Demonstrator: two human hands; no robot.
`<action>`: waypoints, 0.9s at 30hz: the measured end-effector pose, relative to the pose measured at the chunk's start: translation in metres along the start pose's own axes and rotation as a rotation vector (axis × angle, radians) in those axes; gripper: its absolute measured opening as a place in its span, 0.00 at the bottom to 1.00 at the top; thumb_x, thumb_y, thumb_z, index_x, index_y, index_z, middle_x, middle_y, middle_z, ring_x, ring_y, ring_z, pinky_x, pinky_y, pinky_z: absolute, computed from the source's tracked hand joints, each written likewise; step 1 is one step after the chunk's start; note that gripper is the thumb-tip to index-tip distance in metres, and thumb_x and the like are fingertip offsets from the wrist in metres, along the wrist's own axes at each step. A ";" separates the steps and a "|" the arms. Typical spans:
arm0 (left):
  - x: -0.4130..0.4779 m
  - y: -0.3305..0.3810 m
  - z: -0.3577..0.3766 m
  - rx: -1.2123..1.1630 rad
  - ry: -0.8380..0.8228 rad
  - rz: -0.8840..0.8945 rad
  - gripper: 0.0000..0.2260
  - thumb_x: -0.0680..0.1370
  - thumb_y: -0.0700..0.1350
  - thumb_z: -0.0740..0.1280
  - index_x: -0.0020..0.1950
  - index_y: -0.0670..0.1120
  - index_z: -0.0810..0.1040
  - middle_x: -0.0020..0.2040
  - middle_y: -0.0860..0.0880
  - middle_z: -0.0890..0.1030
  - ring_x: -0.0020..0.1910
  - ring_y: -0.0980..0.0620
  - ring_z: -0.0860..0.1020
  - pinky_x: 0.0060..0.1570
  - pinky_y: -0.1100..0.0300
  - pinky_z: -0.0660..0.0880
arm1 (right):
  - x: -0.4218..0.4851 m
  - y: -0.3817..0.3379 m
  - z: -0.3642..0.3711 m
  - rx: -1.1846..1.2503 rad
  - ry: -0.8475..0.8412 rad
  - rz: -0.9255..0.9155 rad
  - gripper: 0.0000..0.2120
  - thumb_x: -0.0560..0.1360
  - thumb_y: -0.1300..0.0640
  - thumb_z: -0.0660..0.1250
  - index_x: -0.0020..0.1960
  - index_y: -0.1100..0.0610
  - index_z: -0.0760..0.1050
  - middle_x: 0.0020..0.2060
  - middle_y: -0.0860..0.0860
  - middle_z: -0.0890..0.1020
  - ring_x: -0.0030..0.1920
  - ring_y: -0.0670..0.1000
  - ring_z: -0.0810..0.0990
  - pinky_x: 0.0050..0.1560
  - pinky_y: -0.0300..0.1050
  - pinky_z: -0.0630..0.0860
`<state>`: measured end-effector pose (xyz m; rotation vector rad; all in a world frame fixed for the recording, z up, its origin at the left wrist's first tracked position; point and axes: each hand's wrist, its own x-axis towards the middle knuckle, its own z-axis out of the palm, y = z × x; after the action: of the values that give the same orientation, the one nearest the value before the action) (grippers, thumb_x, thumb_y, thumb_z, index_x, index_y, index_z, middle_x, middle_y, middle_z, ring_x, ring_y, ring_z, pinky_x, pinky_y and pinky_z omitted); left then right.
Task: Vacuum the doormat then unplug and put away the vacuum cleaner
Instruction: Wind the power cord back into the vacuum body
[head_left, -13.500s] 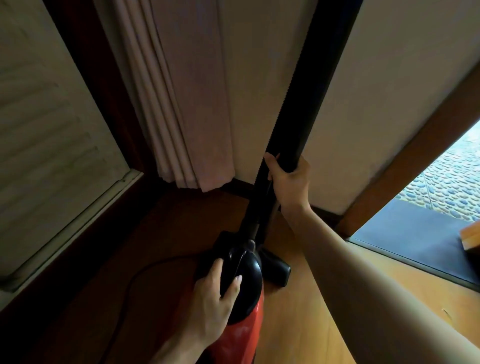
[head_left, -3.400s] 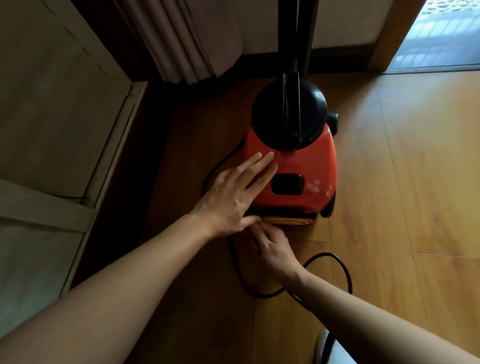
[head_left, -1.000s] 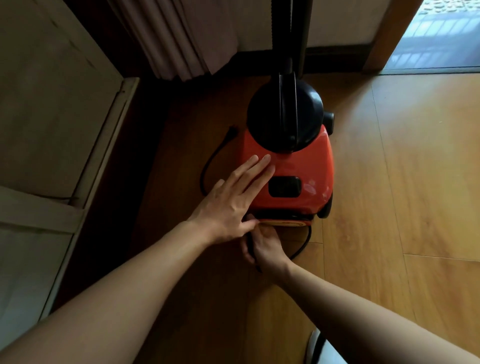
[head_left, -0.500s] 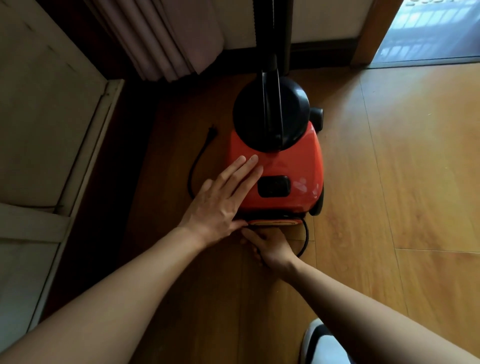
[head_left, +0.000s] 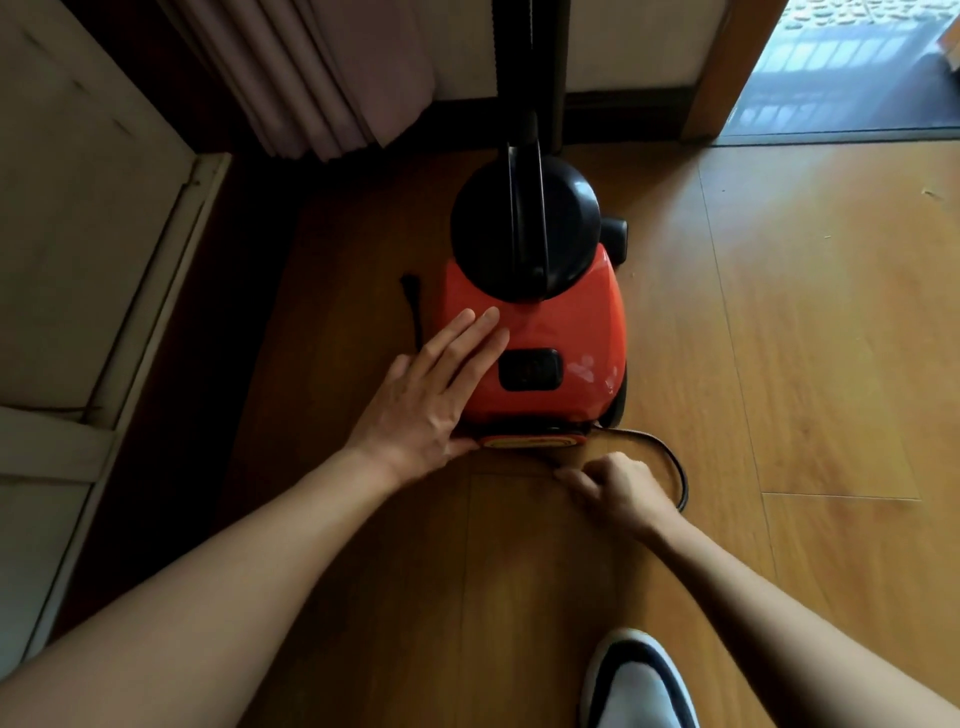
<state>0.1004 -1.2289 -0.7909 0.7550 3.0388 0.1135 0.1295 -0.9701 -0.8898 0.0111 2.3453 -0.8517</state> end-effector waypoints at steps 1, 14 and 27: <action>0.000 0.000 0.000 0.000 0.003 0.000 0.58 0.64 0.58 0.80 0.81 0.48 0.44 0.81 0.49 0.46 0.80 0.49 0.45 0.65 0.43 0.71 | -0.003 0.004 -0.007 -0.013 0.011 0.012 0.22 0.80 0.39 0.64 0.35 0.54 0.75 0.31 0.49 0.79 0.32 0.49 0.78 0.34 0.45 0.73; -0.001 0.006 -0.007 -0.014 -0.043 -0.035 0.60 0.63 0.57 0.80 0.80 0.50 0.42 0.81 0.50 0.44 0.80 0.49 0.44 0.66 0.39 0.68 | -0.043 -0.043 -0.054 1.269 -0.186 0.349 0.13 0.85 0.55 0.57 0.43 0.55 0.72 0.30 0.46 0.67 0.28 0.43 0.61 0.26 0.35 0.57; -0.001 0.005 -0.013 -0.242 -0.035 -0.003 0.41 0.75 0.57 0.65 0.81 0.51 0.46 0.81 0.55 0.42 0.80 0.55 0.40 0.74 0.54 0.56 | -0.095 -0.090 -0.015 1.200 -0.174 -0.247 0.13 0.87 0.53 0.54 0.65 0.58 0.70 0.37 0.51 0.73 0.30 0.47 0.69 0.29 0.39 0.64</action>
<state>0.1032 -1.2263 -0.7780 0.7235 2.9185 0.4536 0.1775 -1.0139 -0.7757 0.1408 1.3823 -2.1384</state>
